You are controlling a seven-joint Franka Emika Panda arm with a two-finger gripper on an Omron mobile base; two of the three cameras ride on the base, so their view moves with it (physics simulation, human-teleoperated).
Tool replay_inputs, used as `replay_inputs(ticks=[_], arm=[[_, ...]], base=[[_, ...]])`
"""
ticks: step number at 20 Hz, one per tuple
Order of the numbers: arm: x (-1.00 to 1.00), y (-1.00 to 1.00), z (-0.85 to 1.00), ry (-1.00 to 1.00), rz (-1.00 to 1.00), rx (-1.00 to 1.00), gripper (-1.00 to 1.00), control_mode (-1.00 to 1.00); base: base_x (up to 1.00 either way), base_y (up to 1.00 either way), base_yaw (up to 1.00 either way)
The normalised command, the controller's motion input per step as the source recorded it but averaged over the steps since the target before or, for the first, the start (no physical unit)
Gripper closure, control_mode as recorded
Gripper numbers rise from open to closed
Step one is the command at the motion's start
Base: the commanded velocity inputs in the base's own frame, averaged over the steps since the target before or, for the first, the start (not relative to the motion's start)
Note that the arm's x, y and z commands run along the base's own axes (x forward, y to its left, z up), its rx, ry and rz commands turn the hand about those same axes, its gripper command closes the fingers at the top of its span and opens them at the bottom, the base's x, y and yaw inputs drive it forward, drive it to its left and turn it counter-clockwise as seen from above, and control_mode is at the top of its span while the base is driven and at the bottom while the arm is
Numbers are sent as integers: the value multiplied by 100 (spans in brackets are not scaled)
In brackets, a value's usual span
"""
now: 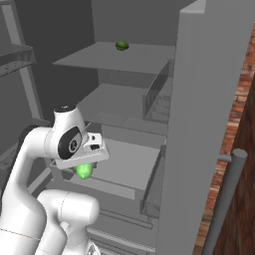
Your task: Place the corn and broccoli inside the fridge drawer. Close the drawer after placing the vegetables.
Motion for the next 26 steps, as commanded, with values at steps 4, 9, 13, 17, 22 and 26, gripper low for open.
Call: replay_inputs(ticks=[4, 9, 13, 17, 22, 26], arm=[[0, 0, 0, 0, 0, 0, 100, 100], [0, 0, 0, 0, 0, 0, 100, 100], [0, 0, 0, 0, 0, 0, 100, 100], [0, 0, 0, 0, 0, 0, 100, 100], [0, 0, 0, 0, 0, 0, 100, 100], [0, 0, 0, 0, 0, 0, 100, 100]], base=[[-17, -26, 4], [-26, -25, 3], [-41, -35, 0], [-25, -20, 0], [-43, -12, 0], [-56, 0, 0]])
